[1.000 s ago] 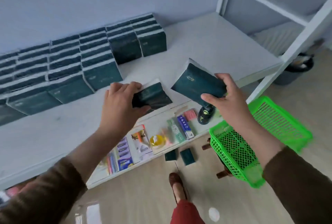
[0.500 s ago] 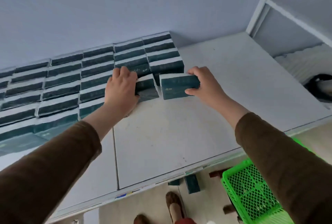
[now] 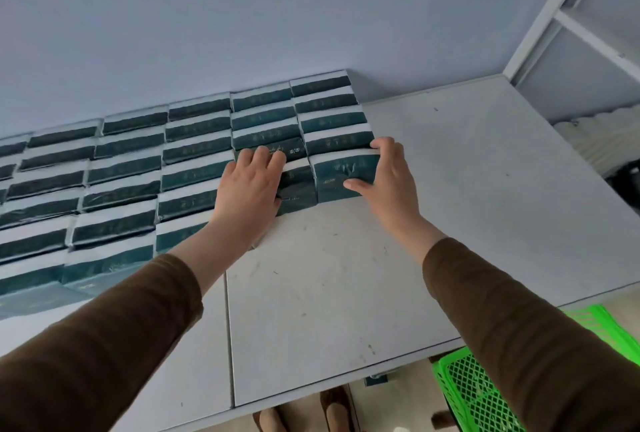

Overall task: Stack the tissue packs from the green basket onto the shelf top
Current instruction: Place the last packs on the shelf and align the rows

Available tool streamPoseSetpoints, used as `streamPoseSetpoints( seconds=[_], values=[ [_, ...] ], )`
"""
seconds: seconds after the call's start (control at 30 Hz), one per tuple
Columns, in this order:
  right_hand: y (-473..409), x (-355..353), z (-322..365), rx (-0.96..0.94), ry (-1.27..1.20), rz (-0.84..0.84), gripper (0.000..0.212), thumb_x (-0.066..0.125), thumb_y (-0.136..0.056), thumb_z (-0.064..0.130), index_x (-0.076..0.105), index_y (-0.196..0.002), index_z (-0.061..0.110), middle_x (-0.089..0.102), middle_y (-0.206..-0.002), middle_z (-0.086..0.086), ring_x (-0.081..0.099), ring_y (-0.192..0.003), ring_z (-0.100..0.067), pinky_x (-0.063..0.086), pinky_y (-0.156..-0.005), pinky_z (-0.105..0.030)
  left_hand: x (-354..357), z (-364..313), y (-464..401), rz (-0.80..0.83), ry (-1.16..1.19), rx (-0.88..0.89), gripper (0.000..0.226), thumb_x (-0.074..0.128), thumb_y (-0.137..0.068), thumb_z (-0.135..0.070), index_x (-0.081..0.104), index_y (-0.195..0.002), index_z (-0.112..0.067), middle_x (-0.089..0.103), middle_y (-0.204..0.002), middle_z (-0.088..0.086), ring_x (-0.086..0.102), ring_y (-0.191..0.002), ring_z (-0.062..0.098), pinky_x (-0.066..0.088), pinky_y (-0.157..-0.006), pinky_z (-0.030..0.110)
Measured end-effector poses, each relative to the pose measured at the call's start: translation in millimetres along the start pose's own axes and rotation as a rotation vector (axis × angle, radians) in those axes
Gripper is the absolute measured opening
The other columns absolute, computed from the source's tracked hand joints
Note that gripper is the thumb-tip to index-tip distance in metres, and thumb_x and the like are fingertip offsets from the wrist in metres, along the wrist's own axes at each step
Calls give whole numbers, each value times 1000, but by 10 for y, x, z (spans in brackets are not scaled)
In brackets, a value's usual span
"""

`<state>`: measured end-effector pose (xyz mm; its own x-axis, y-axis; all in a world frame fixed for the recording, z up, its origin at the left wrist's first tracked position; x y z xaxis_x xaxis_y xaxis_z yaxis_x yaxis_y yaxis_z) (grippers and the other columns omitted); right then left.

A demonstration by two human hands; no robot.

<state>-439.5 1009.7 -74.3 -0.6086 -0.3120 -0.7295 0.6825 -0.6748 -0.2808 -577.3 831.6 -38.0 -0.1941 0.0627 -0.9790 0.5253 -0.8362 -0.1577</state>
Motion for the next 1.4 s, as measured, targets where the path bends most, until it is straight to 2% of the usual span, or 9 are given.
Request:
streamPoseSetpoints(
  seconds=[0.13,0.37,0.57,0.77,0.9,1.07,1.2,1.3,1.4],
  values=[
    [-16,29,21,9,-30,-1,73,86,-76,30,38,-129,15,48,-128,-7,56,-113,-22,58,-87,-35,-3,-30,10,8,-6,4,56,78,-76,-30,42,-118,-18,51,-114,4,48,-103,27,47,-84,41],
    [213,-122,-3,-25,-52,75,98,84,-77,21,20,-152,19,35,-143,-6,44,-130,-21,48,-98,-30,-134,-76,238,6,48,-11,65,77,-77,-39,43,-130,-20,50,-123,2,47,-111,26,44,-92,40],
    [815,-526,73,-23,155,10,66,74,-86,33,42,-141,17,36,-148,-7,35,-131,-27,41,-105,-36,-426,-367,706,-117,146,42,59,70,-83,-36,47,-134,-17,49,-132,3,44,-119,26,39,-102,44],
    [2054,-950,123,32,135,-37,46,69,-88,27,54,-130,18,42,-143,-2,36,-131,-23,37,-105,-35,-637,-1013,1520,-159,245,172,54,66,-87,-41,48,-134,-20,50,-134,4,42,-126,27,36,-108,47],
    [2971,-1124,36,102,129,-53,39,69,-87,22,59,-124,16,49,-136,-3,42,-126,-24,39,-104,-40,-592,-1491,2198,-182,303,252,52,64,-86,-41,49,-131,-22,49,-133,4,42,-124,29,36,-104,47],
    [3765,-1123,-304,220,148,12,35,66,-89,21,59,-122,12,54,-128,-4,46,-117,-24,39,-101,-40,-229,-2006,2830,-145,368,340,52,72,-80,-30,55,-127,-17,49,-134,7,42,-123,34,36,-102,48],
    [4175,-922,-757,309,60,34,32,66,-88,17,61,-119,10,57,-122,-6,48,-113,-24,40,-100,-38,258,-2377,3126,-81,361,418,46,66,-84,-27,58,-127,-13,51,-133,10,44,-122,36,37,-98,46],
    [4509,-523,-1259,467,-67,89,29,65,-86,10,63,-116,7,62,-114,-8,53,-111,-25,43,-99,-41,862,-2588,3343,63,382,428,43,59,-84,-27,60,-125,-13,56,-128,7,45,-120,33,39,-97,43],
    [4915,57,-1881,661,-179,198,31,66,-89,13,61,-119,7,63,-118,-9,57,-114,-25,44,-101,-40,1734,-2783,3600,295,368,430,45,65,-86,-25,57,-130,-16,54,-129,3,45,-123,28,41,-102,42]
  ],
)
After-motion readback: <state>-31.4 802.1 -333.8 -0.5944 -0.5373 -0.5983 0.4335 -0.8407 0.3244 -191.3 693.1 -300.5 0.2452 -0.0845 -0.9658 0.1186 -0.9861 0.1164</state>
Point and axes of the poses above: each hand's wrist, its own y-axis away from the middle knuckle, its own x-axis out of the palm, z = x × y, the point moved 6 cm from there along -y, towards the middle knuckle
